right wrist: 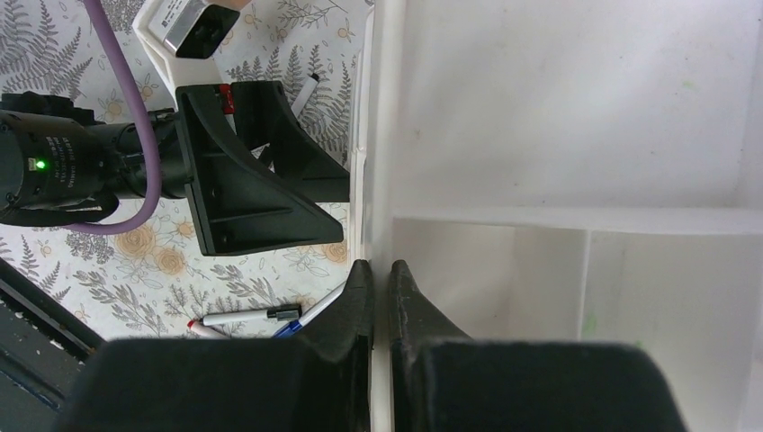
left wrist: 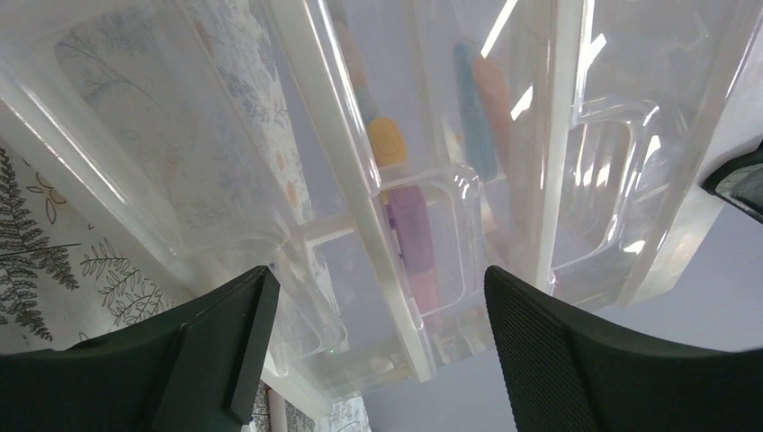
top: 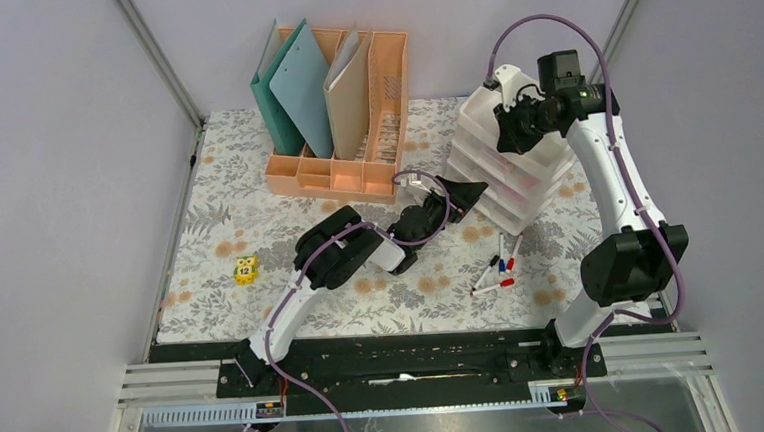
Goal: Organize the desk
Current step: Open the drawer in the storage box.
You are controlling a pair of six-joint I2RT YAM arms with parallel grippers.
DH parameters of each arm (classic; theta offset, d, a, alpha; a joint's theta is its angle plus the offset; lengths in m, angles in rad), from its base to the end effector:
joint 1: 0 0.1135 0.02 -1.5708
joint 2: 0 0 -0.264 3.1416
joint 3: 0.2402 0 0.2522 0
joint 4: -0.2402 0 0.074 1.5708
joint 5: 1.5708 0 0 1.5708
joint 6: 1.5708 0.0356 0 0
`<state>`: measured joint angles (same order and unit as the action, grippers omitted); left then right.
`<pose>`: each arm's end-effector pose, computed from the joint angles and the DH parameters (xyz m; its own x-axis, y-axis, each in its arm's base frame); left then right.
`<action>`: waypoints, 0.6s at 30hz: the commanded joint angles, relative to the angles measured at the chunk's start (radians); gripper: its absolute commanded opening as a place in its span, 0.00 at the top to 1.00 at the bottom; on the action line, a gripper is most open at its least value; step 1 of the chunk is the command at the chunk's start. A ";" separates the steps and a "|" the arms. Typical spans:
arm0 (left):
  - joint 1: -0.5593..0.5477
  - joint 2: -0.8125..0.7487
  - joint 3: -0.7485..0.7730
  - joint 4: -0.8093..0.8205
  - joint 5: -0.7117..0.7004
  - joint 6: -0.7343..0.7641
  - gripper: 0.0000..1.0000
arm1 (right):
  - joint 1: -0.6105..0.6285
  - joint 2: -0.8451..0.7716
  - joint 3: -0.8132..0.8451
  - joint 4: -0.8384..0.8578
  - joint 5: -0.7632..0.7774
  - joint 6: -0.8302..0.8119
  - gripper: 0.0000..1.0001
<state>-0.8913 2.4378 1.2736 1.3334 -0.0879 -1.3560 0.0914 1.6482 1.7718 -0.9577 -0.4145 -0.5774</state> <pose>0.3048 -0.3723 0.1015 -0.6814 -0.7053 -0.1957 0.2570 0.0198 -0.9662 0.3450 0.0460 0.3875 -0.4254 -0.5407 -0.7258 -0.6984 0.7061 -0.1168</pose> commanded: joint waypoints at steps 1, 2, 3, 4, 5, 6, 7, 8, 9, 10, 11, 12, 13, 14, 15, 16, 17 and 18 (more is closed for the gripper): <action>-0.002 0.018 0.029 0.070 -0.038 -0.034 0.10 | -0.002 -0.069 0.113 0.078 -0.080 -0.001 1.00; -0.003 0.025 0.038 0.085 -0.038 -0.037 0.10 | -0.001 -0.067 0.115 0.076 -0.080 -0.001 1.00; -0.003 0.032 0.047 0.096 -0.036 -0.040 0.10 | -0.001 -0.066 0.114 0.076 -0.077 -0.001 1.00; -0.002 0.036 0.058 0.111 -0.035 -0.039 0.11 | -0.002 -0.063 0.112 0.075 -0.073 -0.002 1.00; -0.002 0.039 0.067 0.128 -0.035 -0.031 0.12 | -0.002 -0.061 0.109 0.077 -0.066 -0.004 1.00; -0.002 0.038 0.073 0.142 -0.033 -0.024 0.12 | -0.001 -0.059 0.105 0.077 -0.060 -0.009 1.00; -0.002 0.037 0.077 0.159 -0.032 -0.016 0.14 | -0.001 -0.058 0.100 0.077 -0.047 -0.014 1.00; 0.000 0.035 0.078 0.178 -0.032 -0.007 0.17 | -0.002 -0.057 0.093 0.078 -0.040 -0.019 1.00; -0.001 0.032 0.077 0.201 -0.032 -0.002 0.22 | -0.002 -0.056 0.084 0.083 -0.025 -0.025 1.00; -0.001 0.029 0.075 0.225 -0.031 0.003 0.26 | -0.002 -0.058 0.072 0.091 -0.008 -0.029 1.00; -0.001 0.026 0.070 0.245 -0.030 0.006 0.30 | -0.005 -0.058 0.058 0.101 0.012 -0.035 1.00; 0.001 0.020 0.066 0.260 -0.026 0.007 0.33 | -0.007 -0.059 0.042 0.111 0.024 -0.041 1.00; 0.004 0.013 0.062 0.265 -0.021 0.008 0.36 | -0.009 -0.060 0.028 0.120 0.037 -0.045 1.00; 0.004 0.006 0.058 0.268 -0.015 0.010 0.38 | -0.009 -0.063 0.011 0.133 0.054 -0.052 1.00; 0.006 -0.002 0.054 0.272 -0.007 0.012 0.40 | -0.009 -0.066 -0.013 0.149 0.073 -0.061 1.00; 0.007 -0.010 0.048 0.273 -0.001 0.013 0.41 | -0.009 -0.069 -0.034 0.166 0.098 -0.068 1.00; 0.006 -0.017 0.043 0.273 0.005 0.014 0.42 | -0.009 -0.075 -0.057 0.191 0.124 -0.076 1.00; 0.007 -0.026 0.037 0.274 0.011 0.016 0.42 | -0.010 -0.081 -0.079 0.213 0.151 -0.084 1.00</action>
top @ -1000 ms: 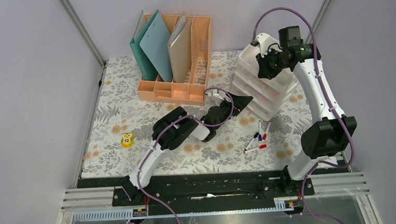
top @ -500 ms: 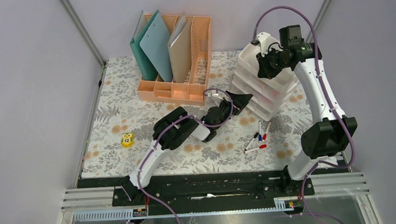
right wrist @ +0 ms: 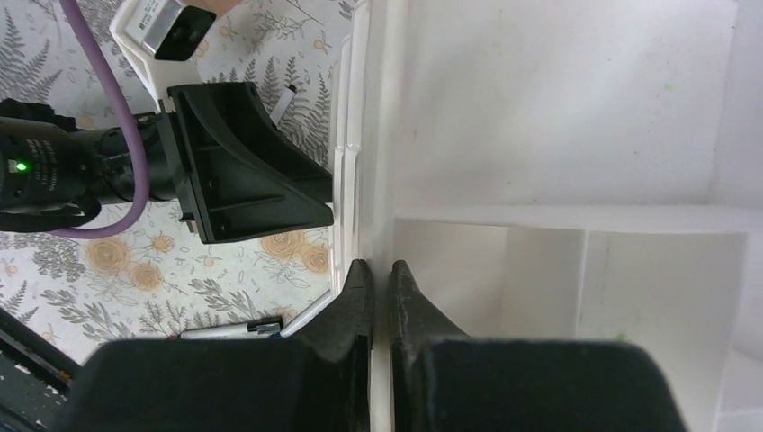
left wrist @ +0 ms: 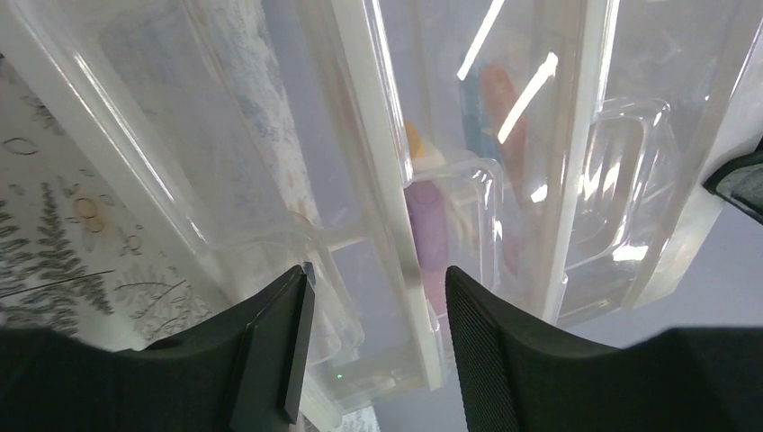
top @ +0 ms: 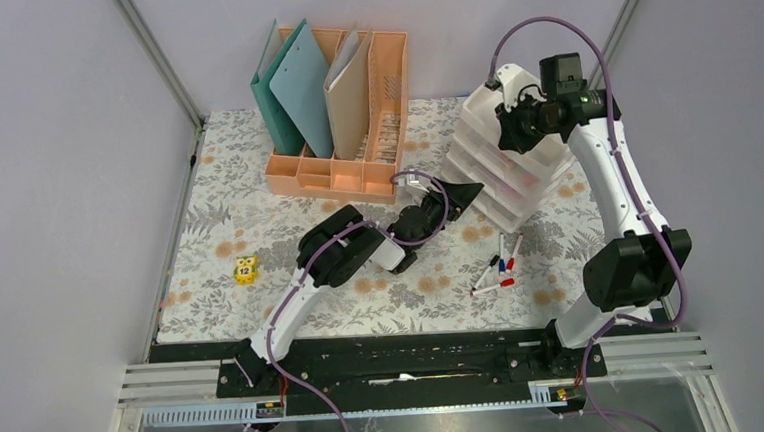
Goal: Organize the desk
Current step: Open the drawer in the storage box.
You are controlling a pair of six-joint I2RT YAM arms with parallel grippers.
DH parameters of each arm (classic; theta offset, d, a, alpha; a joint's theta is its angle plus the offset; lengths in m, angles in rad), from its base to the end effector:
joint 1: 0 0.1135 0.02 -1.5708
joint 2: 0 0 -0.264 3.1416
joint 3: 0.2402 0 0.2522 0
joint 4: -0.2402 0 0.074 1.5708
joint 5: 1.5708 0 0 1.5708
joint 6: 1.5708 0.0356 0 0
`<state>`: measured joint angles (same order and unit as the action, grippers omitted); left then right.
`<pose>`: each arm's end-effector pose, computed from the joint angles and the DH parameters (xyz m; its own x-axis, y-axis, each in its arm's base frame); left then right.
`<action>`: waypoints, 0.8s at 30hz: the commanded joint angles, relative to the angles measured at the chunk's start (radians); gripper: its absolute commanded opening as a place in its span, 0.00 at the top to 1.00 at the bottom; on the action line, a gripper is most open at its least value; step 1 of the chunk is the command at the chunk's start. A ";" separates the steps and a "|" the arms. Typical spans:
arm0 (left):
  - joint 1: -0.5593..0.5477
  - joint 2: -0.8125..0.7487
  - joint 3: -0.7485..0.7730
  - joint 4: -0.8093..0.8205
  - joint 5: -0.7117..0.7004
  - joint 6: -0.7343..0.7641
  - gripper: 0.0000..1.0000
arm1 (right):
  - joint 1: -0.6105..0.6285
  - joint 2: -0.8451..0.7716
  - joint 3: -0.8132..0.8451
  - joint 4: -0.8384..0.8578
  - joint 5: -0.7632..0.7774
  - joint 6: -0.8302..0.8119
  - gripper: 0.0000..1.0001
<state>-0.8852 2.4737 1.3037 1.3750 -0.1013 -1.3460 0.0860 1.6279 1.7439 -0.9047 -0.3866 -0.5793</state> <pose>0.3100 -0.3733 0.0971 -0.6609 -0.7239 -0.1982 0.2833 0.0039 -0.9590 0.3444 0.0432 0.3891 -0.4030 -0.5437 -0.7362 -0.6751 0.7198 -0.1620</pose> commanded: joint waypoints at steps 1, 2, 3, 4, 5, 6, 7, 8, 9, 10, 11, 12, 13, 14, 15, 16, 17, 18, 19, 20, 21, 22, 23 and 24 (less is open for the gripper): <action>0.000 -0.071 0.001 0.233 0.029 0.010 0.42 | -0.005 -0.064 -0.073 0.183 0.148 -0.092 1.00; 0.000 -0.079 -0.006 0.232 0.031 0.013 0.42 | -0.005 -0.068 -0.096 0.205 0.170 -0.100 1.00; 0.000 -0.088 -0.014 0.233 0.034 0.016 0.42 | -0.005 -0.070 -0.114 0.224 0.189 -0.109 1.00; 0.002 -0.094 -0.018 0.233 0.035 0.019 0.42 | -0.005 -0.073 -0.134 0.244 0.206 -0.117 1.00; 0.002 -0.099 -0.023 0.233 0.035 0.019 0.43 | -0.005 -0.076 -0.154 0.263 0.225 -0.125 1.00; 0.003 -0.102 -0.027 0.233 0.035 0.018 0.43 | -0.005 -0.078 -0.171 0.283 0.238 -0.133 1.00; 0.006 -0.102 -0.031 0.233 0.036 0.017 0.43 | -0.005 -0.078 -0.188 0.307 0.253 -0.140 1.00; 0.007 -0.102 -0.034 0.233 0.036 0.013 0.43 | -0.006 -0.080 -0.203 0.322 0.266 -0.146 1.00; 0.008 -0.101 -0.038 0.234 0.037 0.008 0.43 | -0.005 -0.080 -0.214 0.334 0.274 -0.151 1.00; 0.010 -0.103 -0.042 0.234 0.037 0.004 0.43 | -0.005 -0.081 -0.224 0.344 0.282 -0.156 1.00; 0.010 -0.104 -0.048 0.235 0.039 -0.001 0.43 | -0.006 -0.080 -0.230 0.351 0.286 -0.160 1.00; 0.011 -0.106 -0.056 0.236 0.041 -0.003 0.43 | -0.007 -0.079 -0.234 0.358 0.289 -0.163 1.00; 0.013 -0.110 -0.064 0.236 0.043 -0.004 0.43 | -0.008 -0.077 -0.236 0.362 0.290 -0.164 1.00; 0.013 -0.114 -0.073 0.236 0.043 -0.003 0.43 | -0.010 -0.074 -0.236 0.366 0.291 -0.166 1.00; 0.015 -0.118 -0.084 0.236 0.044 0.000 0.43 | -0.013 -0.071 -0.237 0.371 0.290 -0.168 1.00; 0.015 -0.121 -0.092 0.236 0.044 0.002 0.42 | -0.013 -0.067 -0.237 0.377 0.290 -0.170 1.00; 0.016 -0.122 -0.097 0.234 0.047 0.003 0.41 | -0.014 -0.063 -0.237 0.381 0.287 -0.171 1.00; 0.019 -0.121 -0.103 0.234 0.049 0.000 0.39 | -0.015 -0.059 -0.237 0.386 0.287 -0.171 1.00; 0.020 -0.119 -0.108 0.233 0.050 -0.005 0.37 | -0.015 -0.054 -0.237 0.389 0.287 -0.171 1.00; 0.023 -0.117 -0.113 0.234 0.053 -0.011 0.34 | -0.017 -0.049 -0.236 0.394 0.286 -0.171 1.00; 0.026 -0.116 -0.119 0.234 0.054 -0.016 0.31 | -0.017 -0.045 -0.236 0.395 0.282 -0.170 1.00; 0.028 -0.117 -0.129 0.234 0.056 -0.022 0.30 | -0.019 -0.040 -0.234 0.395 0.276 -0.167 1.00; 0.030 -0.119 -0.140 0.234 0.059 -0.026 0.28 | -0.019 -0.037 -0.234 0.395 0.267 -0.166 1.00; 0.033 -0.122 -0.148 0.234 0.062 -0.028 0.27 | -0.019 -0.033 -0.234 0.395 0.259 -0.165 1.00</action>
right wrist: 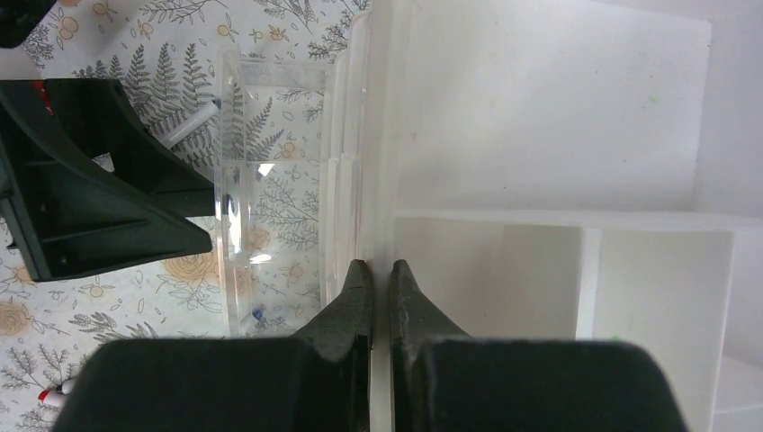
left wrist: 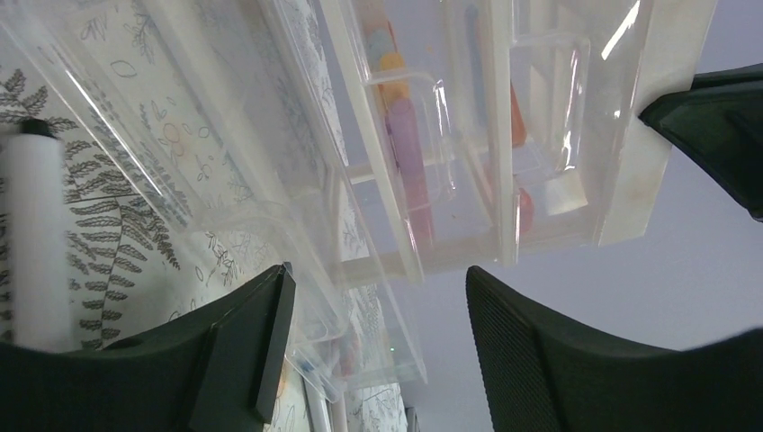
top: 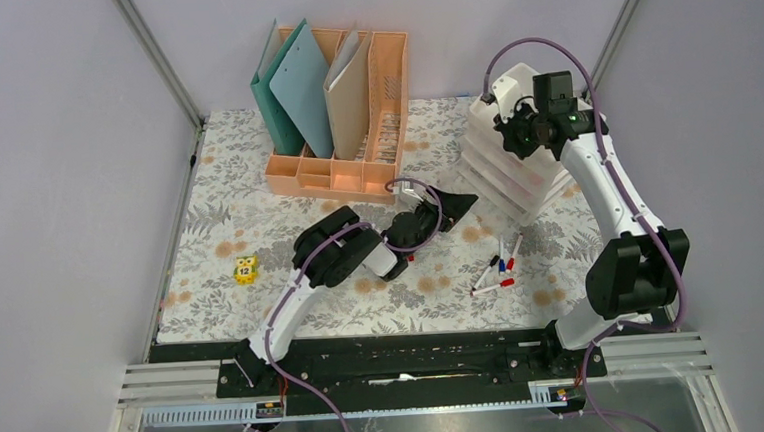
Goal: Organize the desk
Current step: Open the drawer in the storage box, then place the storage box at the center of the board.
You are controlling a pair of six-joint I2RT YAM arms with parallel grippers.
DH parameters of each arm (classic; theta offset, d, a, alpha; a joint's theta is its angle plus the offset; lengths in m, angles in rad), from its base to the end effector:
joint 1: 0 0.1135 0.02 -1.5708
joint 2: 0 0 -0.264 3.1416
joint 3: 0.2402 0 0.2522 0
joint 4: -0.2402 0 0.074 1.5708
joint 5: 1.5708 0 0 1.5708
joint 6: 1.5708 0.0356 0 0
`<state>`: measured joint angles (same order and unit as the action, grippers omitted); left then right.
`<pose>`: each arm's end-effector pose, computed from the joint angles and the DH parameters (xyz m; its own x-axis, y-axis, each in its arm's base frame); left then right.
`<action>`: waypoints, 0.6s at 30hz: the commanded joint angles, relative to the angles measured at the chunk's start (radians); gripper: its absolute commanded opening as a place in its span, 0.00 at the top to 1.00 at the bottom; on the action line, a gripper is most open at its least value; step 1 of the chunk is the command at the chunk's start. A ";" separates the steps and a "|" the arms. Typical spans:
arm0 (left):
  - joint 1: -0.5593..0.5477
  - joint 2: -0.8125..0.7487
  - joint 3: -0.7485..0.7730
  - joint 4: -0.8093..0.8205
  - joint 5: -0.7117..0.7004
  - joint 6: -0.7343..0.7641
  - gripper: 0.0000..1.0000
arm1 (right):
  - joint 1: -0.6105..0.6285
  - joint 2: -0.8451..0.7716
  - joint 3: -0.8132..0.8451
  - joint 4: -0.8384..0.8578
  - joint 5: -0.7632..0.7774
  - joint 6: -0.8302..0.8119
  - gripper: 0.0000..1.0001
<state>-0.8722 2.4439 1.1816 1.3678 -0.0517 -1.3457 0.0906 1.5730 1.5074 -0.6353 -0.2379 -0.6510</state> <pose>0.2991 -0.3532 0.0795 -0.6981 -0.6824 -0.2167 0.2293 0.0735 -0.9706 0.3497 0.0402 0.3513 -0.3489 -0.6230 -0.7001 -0.6018 0.7216 -0.3422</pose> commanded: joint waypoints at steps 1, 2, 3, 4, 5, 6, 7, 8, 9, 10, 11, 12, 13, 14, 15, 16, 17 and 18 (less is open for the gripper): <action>0.023 -0.098 -0.037 0.241 0.016 -0.028 0.25 | -0.023 0.026 0.002 0.125 0.102 -0.092 1.00; 0.024 -0.106 -0.046 0.241 0.022 -0.025 0.24 | -0.023 0.026 0.003 0.124 0.094 -0.090 1.00; 0.025 -0.117 -0.058 0.240 0.028 -0.017 0.22 | -0.024 0.029 0.005 0.122 0.088 -0.087 1.00; 0.027 -0.130 -0.072 0.240 0.034 -0.009 0.21 | -0.023 0.032 0.009 0.118 0.081 -0.082 0.99; 0.028 -0.144 -0.085 0.239 0.045 0.000 0.19 | -0.023 0.034 0.014 0.113 0.075 -0.076 0.98; 0.029 -0.159 -0.099 0.239 0.046 0.011 0.18 | -0.024 0.034 0.021 0.109 0.067 -0.072 0.96; 0.030 -0.178 -0.115 0.238 0.072 0.022 0.18 | -0.023 0.035 0.027 0.107 0.062 -0.066 0.94; 0.030 -0.196 -0.133 0.237 0.086 0.032 0.17 | -0.023 0.037 0.034 0.103 0.056 -0.061 0.93; 0.030 -0.214 -0.151 0.236 0.100 0.044 0.17 | -0.024 0.041 0.044 0.100 0.051 -0.057 0.92; 0.031 -0.234 -0.170 0.233 0.112 0.054 0.16 | -0.023 0.044 0.054 0.097 0.047 -0.052 0.90; 0.030 -0.252 -0.192 0.230 0.126 0.061 0.16 | -0.023 0.049 0.065 0.096 0.042 -0.046 0.90; 0.030 -0.270 -0.213 0.227 0.142 0.069 0.16 | -0.023 0.056 0.074 0.094 0.037 -0.042 0.90; 0.030 -0.289 -0.232 0.223 0.158 0.079 0.16 | -0.023 0.064 0.083 0.093 0.034 -0.039 0.90; 0.030 -0.309 -0.255 0.217 0.174 0.090 0.16 | -0.024 0.072 0.092 0.090 0.034 -0.037 0.90; 0.030 -0.331 -0.280 0.210 0.186 0.105 0.16 | -0.023 0.084 0.100 0.088 0.034 -0.034 0.90; 0.029 -0.352 -0.306 0.199 0.198 0.121 0.15 | -0.024 0.091 0.106 0.087 0.034 -0.032 0.90; 0.029 -0.378 -0.333 0.187 0.208 0.139 0.15 | -0.023 0.100 0.111 0.085 0.034 -0.030 0.89; 0.028 -0.405 -0.357 0.171 0.218 0.163 0.15 | -0.023 0.106 0.114 0.083 0.032 -0.028 0.88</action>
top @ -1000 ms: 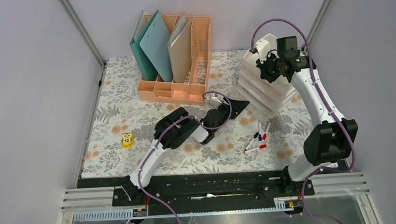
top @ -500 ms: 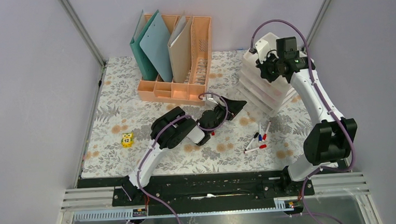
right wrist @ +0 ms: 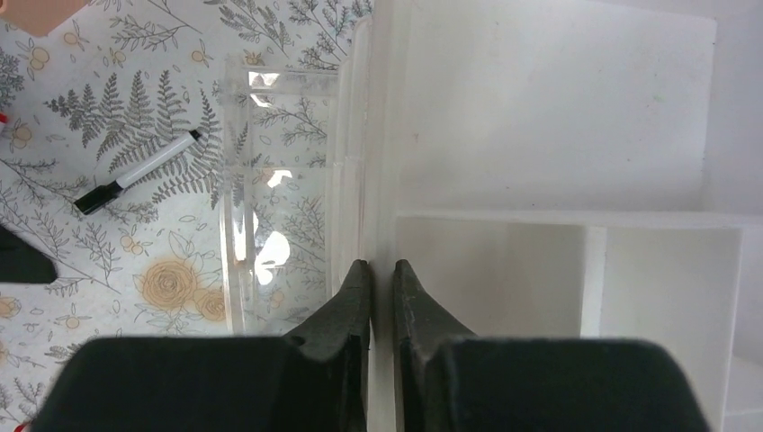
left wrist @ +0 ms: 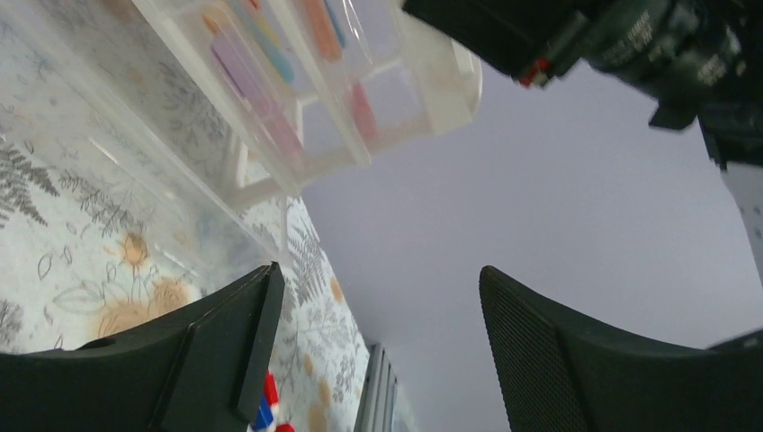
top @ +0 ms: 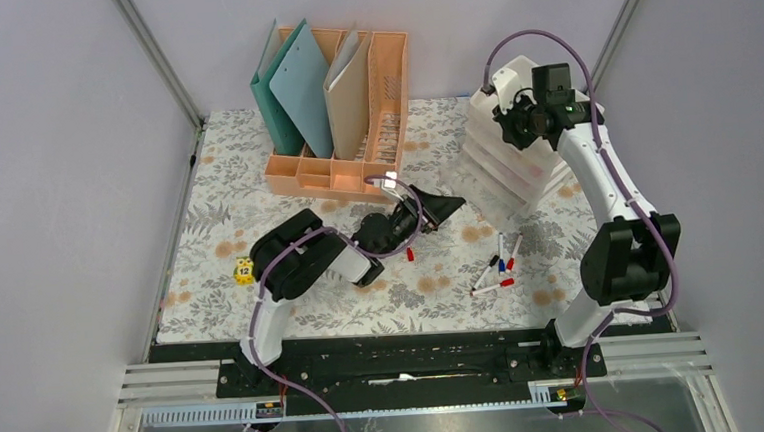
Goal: Organize the desk
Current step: Place the storage box at the center of the board, then pick up the stationery from the center of the board.
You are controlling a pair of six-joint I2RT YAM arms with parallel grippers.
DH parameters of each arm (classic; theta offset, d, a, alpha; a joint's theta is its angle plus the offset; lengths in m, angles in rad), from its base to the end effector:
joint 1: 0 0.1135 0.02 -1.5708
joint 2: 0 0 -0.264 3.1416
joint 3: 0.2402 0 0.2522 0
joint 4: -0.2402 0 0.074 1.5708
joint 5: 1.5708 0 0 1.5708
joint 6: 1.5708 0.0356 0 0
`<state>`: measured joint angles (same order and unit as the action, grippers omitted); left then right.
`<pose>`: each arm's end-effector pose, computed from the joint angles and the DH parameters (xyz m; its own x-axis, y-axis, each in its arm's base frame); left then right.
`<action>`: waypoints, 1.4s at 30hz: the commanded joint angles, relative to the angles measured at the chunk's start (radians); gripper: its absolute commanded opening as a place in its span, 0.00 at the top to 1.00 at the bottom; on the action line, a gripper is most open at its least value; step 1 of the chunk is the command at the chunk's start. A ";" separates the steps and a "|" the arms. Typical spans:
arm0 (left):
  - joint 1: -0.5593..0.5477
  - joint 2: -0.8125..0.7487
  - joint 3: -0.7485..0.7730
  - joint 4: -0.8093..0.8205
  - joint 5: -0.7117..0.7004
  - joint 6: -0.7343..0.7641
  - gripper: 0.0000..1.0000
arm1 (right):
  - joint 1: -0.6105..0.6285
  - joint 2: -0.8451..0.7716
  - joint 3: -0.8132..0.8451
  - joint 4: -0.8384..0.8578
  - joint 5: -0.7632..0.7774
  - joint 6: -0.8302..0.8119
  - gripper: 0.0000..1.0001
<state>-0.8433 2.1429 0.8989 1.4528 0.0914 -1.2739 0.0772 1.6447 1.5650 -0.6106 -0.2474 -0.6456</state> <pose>0.2672 -0.3050 0.1454 -0.7276 -0.6148 -0.3043 0.3668 0.0262 -0.9299 0.3703 0.0374 0.3480 -0.3488 -0.6121 -0.7097 -0.5921 0.7309 -0.3394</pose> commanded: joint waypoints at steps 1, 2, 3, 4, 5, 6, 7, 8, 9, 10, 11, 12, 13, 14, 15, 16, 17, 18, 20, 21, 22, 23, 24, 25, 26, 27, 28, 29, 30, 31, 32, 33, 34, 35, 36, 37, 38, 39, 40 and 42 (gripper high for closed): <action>-0.002 -0.133 -0.099 0.061 0.084 0.118 0.15 | -0.010 0.038 0.061 0.054 0.036 -0.032 0.85; -0.005 -0.175 -0.122 0.033 0.091 0.147 0.15 | -0.010 0.040 0.064 0.050 0.029 -0.031 0.82; -0.007 -0.206 -0.151 0.000 0.096 0.183 0.15 | -0.010 0.037 0.067 0.044 0.022 -0.031 0.76; -0.011 -0.242 -0.172 -0.042 0.100 0.220 0.15 | -0.011 0.031 0.066 0.041 0.016 -0.030 0.71; -0.017 -0.279 -0.190 -0.086 0.098 0.260 0.14 | -0.010 0.014 0.065 0.041 0.012 -0.029 0.66; -0.024 -0.313 -0.207 -0.138 0.092 0.318 0.14 | -0.010 0.000 0.064 0.041 0.008 -0.027 0.60; -0.033 -0.352 -0.223 -0.186 0.080 0.358 0.14 | -0.010 -0.017 0.063 0.041 0.002 -0.025 0.56; -0.044 -0.389 -0.237 -0.243 0.060 0.407 0.13 | -0.010 -0.037 0.062 0.041 -0.004 -0.022 0.51; -0.059 -0.428 -0.249 -0.299 0.036 0.455 0.12 | -0.011 -0.057 0.060 0.039 -0.009 -0.017 0.47; -0.076 -0.467 -0.258 -0.356 0.007 0.501 0.11 | -0.010 -0.078 0.059 0.036 -0.017 -0.012 0.43; -0.090 -0.501 -0.262 -0.421 -0.033 0.550 0.10 | -0.011 -0.098 0.057 0.032 -0.023 -0.008 0.38; -0.105 -0.536 -0.267 -0.476 -0.066 0.594 0.09 | -0.011 -0.119 0.055 0.028 -0.029 -0.002 0.33; -0.117 -0.567 -0.274 -0.527 -0.099 0.629 0.08 | -0.011 -0.141 0.053 0.023 -0.037 0.005 0.29; -0.127 -0.594 -0.283 -0.567 -0.130 0.660 0.07 | -0.010 -0.161 0.049 0.020 -0.048 0.011 0.25; -0.134 -0.622 -0.296 -0.599 -0.158 0.682 0.06 | -0.011 -0.182 0.043 0.017 -0.059 0.020 0.23; -0.138 -0.650 -0.309 -0.637 -0.186 0.702 0.05 | -0.010 -0.206 0.035 0.014 -0.071 0.027 0.20; -0.138 -0.680 -0.324 -0.661 -0.212 0.719 0.05 | -0.010 -0.226 0.027 0.010 -0.087 0.033 0.17; -0.138 -0.707 -0.340 -0.683 -0.246 0.734 0.05 | -0.010 -0.247 0.018 0.006 -0.107 0.041 0.15; -0.139 -0.777 -0.383 -0.721 -0.316 0.755 0.02 | -0.011 -0.282 0.004 -0.010 -0.155 0.057 0.10; -0.139 -0.808 -0.400 -0.738 -0.345 0.764 0.01 | -0.010 -0.300 -0.003 -0.022 -0.182 0.065 0.07; -0.137 -0.839 -0.418 -0.757 -0.372 0.771 0.01 | -0.011 -0.316 -0.011 -0.035 -0.213 0.074 0.04; -0.138 -0.873 -0.435 -0.771 -0.400 0.782 0.01 | -0.011 -0.334 -0.022 -0.048 -0.246 0.085 0.01; -0.137 -0.904 -0.454 -0.782 -0.419 0.795 0.01 | -0.011 -0.362 -0.042 -0.054 -0.289 0.095 0.00; -0.136 -0.937 -0.473 -0.790 -0.440 0.799 0.01 | -0.010 -0.376 -0.068 -0.056 -0.330 0.110 0.00; -0.135 -0.967 -0.489 -0.799 -0.463 0.803 0.01 | -0.010 -0.405 -0.098 -0.054 -0.375 0.126 0.00; -0.133 -0.992 -0.507 -0.809 -0.478 0.801 0.01 | -0.011 -0.427 -0.134 -0.051 -0.424 0.142 0.00; -0.131 -1.018 -0.524 -0.818 -0.490 0.794 0.01 | -0.010 -0.447 -0.171 -0.041 -0.468 0.165 0.00; -0.125 -1.039 -0.538 -0.828 -0.488 0.785 0.01 | -0.010 -0.471 -0.219 -0.024 -0.510 0.187 0.00; -0.116 -1.058 -0.552 -0.837 -0.475 0.775 0.01 | -0.010 -0.493 -0.262 -0.013 -0.552 0.201 0.00; -0.105 -1.073 -0.565 -0.840 -0.449 0.760 0.01 | -0.010 -0.516 -0.309 -0.007 -0.586 0.204 0.00; -0.092 -1.082 -0.579 -0.839 -0.419 0.739 0.01 | -0.011 -0.536 -0.356 0.007 -0.613 0.212 0.00; -0.078 -1.087 -0.591 -0.834 -0.384 0.716 0.01 | -0.010 -0.557 -0.402 0.026 -0.630 0.222 0.00; -0.064 -1.089 -0.605 -0.820 -0.347 0.691 0.01 | -0.010 -0.576 -0.462 0.032 -0.643 0.226 0.00; -0.060 -1.085 -0.615 -0.811 -0.335 0.669 0.01 | -0.010 -0.589 -0.500 0.063 -0.657 0.231 0.00; -0.059 -1.077 -0.620 -0.808 -0.331 0.645 0.01 | -0.010 -0.599 -0.524 0.077 -0.653 0.234 0.00; -0.059 -1.058 -0.617 -0.814 -0.338 0.617 0.03 | -0.010 -0.605 -0.555 0.094 -0.646 0.246 0.00; -0.060 -1.036 -0.607 -0.827 -0.350 0.589 0.06 | -0.010 -0.609 -0.575 0.107 -0.639 0.252 0.00; -0.059 -1.010 -0.588 -0.851 -0.359 0.563 0.10 | -0.011 -0.609 -0.587 0.111 -0.631 0.249 0.00; -0.059 -0.982 -0.562 -0.883 -0.362 0.549 0.14 | -0.010 -0.609 -0.595 0.112 -0.617 0.247 0.00; -0.060 -0.915 -0.482 -0.952 -0.359 0.531 0.19 | -0.010 -0.610 -0.607 0.114 -0.593 0.247 0.00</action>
<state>-0.9047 1.2175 0.3573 0.5243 -0.2806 -0.6930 0.0708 1.0630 0.9558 -0.5617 -0.8291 -0.4137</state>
